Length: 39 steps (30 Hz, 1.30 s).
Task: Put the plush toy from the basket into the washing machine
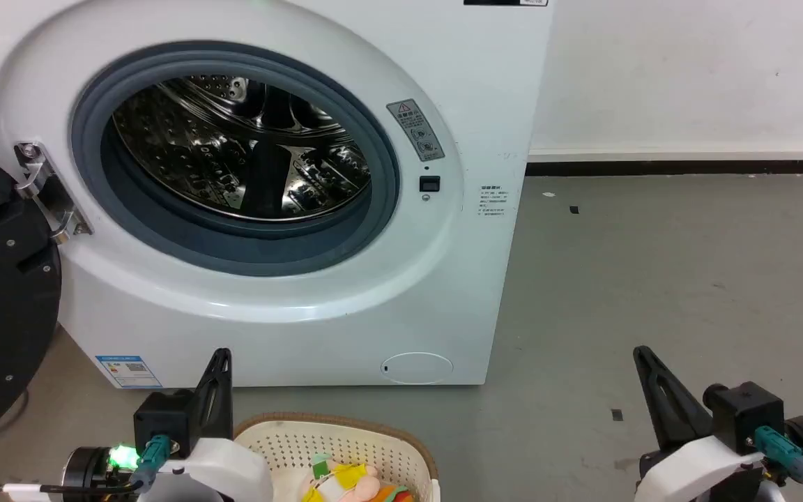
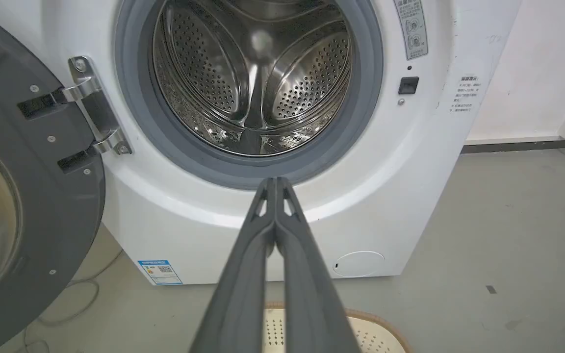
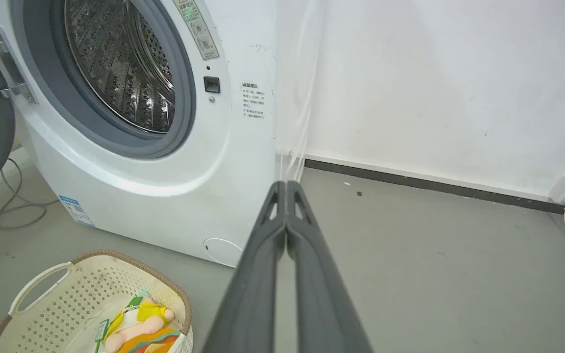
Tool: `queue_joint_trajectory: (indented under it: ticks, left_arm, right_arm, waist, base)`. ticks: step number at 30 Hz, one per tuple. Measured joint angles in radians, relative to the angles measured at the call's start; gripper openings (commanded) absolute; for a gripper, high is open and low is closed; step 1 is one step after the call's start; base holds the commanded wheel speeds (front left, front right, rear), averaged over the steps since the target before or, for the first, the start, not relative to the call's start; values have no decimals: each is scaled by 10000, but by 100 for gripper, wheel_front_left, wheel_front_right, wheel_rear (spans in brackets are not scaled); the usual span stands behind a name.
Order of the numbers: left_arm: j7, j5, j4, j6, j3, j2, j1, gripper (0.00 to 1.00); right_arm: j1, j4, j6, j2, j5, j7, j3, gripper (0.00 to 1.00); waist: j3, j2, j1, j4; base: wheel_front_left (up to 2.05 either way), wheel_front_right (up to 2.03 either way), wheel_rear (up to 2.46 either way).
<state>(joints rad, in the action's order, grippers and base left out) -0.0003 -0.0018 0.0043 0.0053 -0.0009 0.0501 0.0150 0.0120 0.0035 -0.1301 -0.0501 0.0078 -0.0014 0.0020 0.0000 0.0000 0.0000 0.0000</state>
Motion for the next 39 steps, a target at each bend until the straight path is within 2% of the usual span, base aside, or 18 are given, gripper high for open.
queue_joint_trajectory:
  ticks: [7,8,26,39]
  left_arm:
    - [0,0,0,0,0,0,0,0]
    - [2,0,0,0,2,0,0,100]
    - [-199,-199,240,19,-184,-2,8,100]
    - [-472,-546,1026,44,-435,-2,-190,100]
  right_arm:
    - [0,0,0,0,0,0,0,0]
    - [0,0,0,0,0,0,-2,100]
    - [2,12,0,0,127,-186,-102,100]
    - [-10,52,0,0,290,-462,-219,100]
  waist:
    - [0,0,0,0]
    - [0,0,0,0]
    - [134,0,0,-36]
    - [511,0,0,-147]
  base:
    - [0,0,0]
    - [0,0,0]
    - [0,0,0]
    - [0,0,0]
